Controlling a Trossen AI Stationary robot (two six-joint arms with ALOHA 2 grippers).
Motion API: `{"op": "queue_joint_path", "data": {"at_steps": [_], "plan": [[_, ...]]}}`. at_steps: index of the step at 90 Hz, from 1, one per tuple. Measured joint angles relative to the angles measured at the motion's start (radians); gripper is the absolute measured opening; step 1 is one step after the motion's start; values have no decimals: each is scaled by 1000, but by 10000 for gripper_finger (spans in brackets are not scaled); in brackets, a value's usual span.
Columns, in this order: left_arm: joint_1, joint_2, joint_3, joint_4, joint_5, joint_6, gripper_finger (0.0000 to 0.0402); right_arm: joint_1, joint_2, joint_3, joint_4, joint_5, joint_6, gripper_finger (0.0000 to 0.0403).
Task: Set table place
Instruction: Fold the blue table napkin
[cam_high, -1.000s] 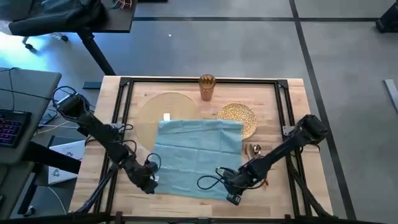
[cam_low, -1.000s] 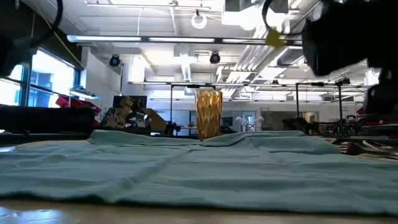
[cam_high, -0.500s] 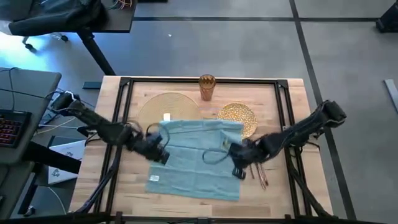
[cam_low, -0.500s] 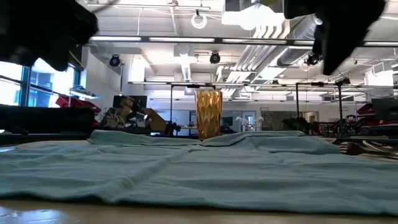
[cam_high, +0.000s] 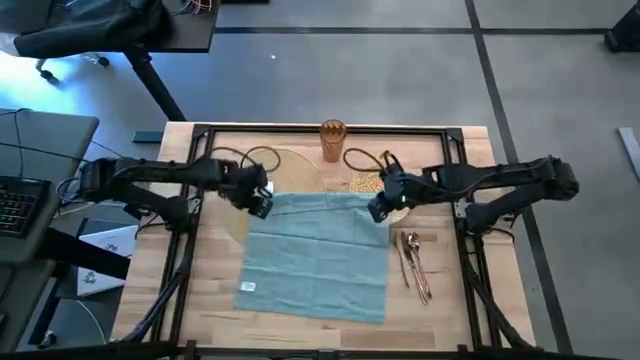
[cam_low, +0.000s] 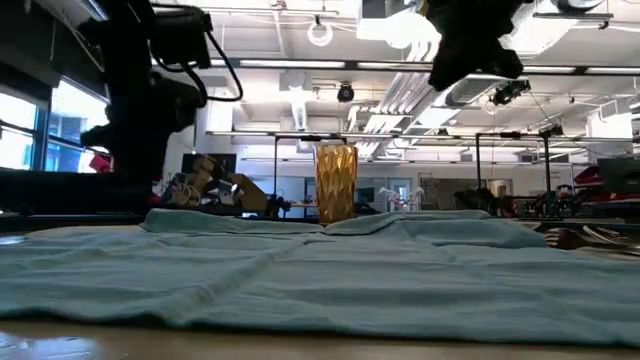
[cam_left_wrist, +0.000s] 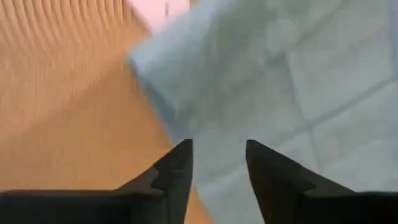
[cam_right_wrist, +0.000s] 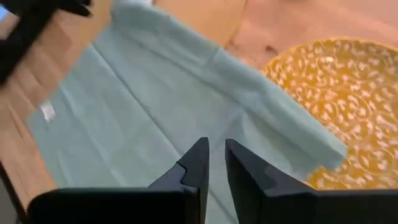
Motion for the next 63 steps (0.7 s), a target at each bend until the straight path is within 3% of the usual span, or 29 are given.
{"op": "queue_joint_path", "data": {"at_steps": [16,37,63], "plan": [[69,17,-60,58,34,26,156,-10,13,0,49,-2,-9,44],[71,27,-108,226,49,-37,147,-43,19,0,38,-28,-138,44],[73,81,-111,284,33,-101,45,-97,19,0,36,-63,-284,44]]}}
